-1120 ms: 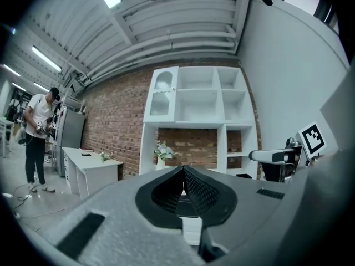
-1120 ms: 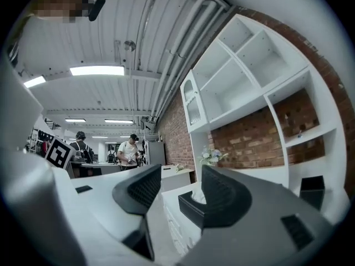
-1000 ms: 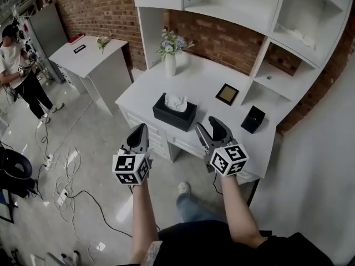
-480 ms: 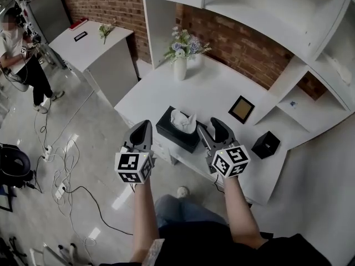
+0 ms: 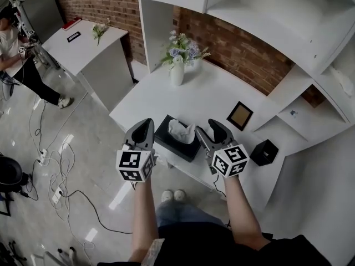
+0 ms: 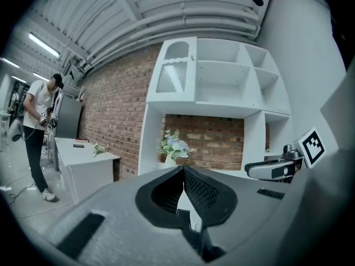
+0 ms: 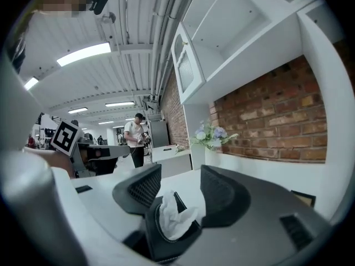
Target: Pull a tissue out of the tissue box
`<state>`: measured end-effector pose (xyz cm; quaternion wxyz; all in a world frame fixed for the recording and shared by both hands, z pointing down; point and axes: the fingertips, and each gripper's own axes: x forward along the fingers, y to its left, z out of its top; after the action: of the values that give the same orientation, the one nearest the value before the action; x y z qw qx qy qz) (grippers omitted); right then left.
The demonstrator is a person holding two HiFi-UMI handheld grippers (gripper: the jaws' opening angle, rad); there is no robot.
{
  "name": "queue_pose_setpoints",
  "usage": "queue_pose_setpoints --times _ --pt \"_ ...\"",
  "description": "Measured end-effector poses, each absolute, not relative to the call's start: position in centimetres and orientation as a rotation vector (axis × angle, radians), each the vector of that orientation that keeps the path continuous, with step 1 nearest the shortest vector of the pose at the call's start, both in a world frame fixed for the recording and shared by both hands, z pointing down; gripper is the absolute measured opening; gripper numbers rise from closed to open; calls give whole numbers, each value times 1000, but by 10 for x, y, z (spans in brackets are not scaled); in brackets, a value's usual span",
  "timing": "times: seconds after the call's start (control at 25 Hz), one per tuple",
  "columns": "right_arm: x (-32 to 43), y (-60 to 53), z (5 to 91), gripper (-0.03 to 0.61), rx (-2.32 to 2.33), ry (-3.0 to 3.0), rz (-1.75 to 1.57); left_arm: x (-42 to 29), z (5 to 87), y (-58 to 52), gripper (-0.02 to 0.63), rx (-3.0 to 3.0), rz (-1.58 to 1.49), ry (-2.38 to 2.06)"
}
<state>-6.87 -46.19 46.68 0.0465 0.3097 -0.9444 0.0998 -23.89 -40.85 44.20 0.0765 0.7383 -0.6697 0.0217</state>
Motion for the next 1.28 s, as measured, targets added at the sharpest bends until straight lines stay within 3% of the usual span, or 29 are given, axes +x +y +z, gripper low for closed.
queue_pose_setpoints --times 0.48,0.8,1.28 --pt "-114 -488 485 207 346 -2556 -18 -239 458 -422 9 2230 83 -1939" --pt "-136 -457 550 207 -76 -2159 -205 -247 462 -417 9 2218 90 -1940" --pt "-136 -452 609 169 -107 -1946 -219 -250 468 -408 9 2200 96 -1933"
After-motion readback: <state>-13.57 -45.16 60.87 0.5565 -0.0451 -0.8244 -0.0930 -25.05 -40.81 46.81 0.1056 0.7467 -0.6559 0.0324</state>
